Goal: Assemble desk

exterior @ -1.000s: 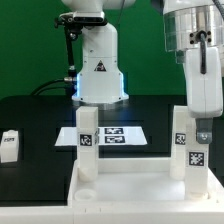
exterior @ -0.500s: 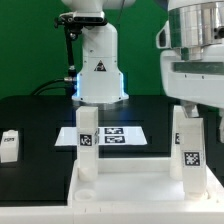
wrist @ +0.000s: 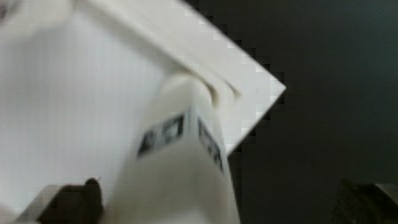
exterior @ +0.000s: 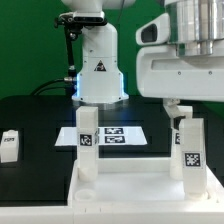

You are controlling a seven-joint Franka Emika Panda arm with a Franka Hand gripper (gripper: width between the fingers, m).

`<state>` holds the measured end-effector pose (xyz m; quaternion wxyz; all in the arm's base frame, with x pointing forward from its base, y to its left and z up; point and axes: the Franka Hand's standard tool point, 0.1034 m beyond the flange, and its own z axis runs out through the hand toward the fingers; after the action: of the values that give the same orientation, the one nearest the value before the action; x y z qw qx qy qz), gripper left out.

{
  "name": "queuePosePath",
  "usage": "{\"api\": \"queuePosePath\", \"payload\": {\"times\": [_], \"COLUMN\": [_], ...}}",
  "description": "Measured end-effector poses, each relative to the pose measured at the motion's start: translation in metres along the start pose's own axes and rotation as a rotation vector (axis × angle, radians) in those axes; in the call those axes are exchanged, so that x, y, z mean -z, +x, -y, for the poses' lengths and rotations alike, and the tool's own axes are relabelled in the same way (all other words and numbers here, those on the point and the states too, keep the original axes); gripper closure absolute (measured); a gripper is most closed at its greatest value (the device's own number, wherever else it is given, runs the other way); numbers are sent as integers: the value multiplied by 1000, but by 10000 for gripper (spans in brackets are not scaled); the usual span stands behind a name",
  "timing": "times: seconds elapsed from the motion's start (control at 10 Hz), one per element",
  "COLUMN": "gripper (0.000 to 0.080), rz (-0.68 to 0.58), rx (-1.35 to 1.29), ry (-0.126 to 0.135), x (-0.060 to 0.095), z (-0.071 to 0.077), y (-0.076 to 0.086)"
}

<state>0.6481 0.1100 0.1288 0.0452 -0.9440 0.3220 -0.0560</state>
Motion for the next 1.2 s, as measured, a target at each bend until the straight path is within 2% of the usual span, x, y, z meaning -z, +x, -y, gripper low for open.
{"api": "queuePosePath", "payload": {"times": [0.2, 0.5, 0.8, 1.0, 1.2], "gripper": [151, 512, 512, 512, 512], "rz": [-7, -4, 1, 23, 38], "rx": [36, -83, -440, -839, -1019], "ry": [-3, -3, -15, 8, 21], "x": [-1, -1, -1, -2, -2], "z": [0, -1, -2, -3, -3], "y": [1, 0, -3, -4, -4]}}
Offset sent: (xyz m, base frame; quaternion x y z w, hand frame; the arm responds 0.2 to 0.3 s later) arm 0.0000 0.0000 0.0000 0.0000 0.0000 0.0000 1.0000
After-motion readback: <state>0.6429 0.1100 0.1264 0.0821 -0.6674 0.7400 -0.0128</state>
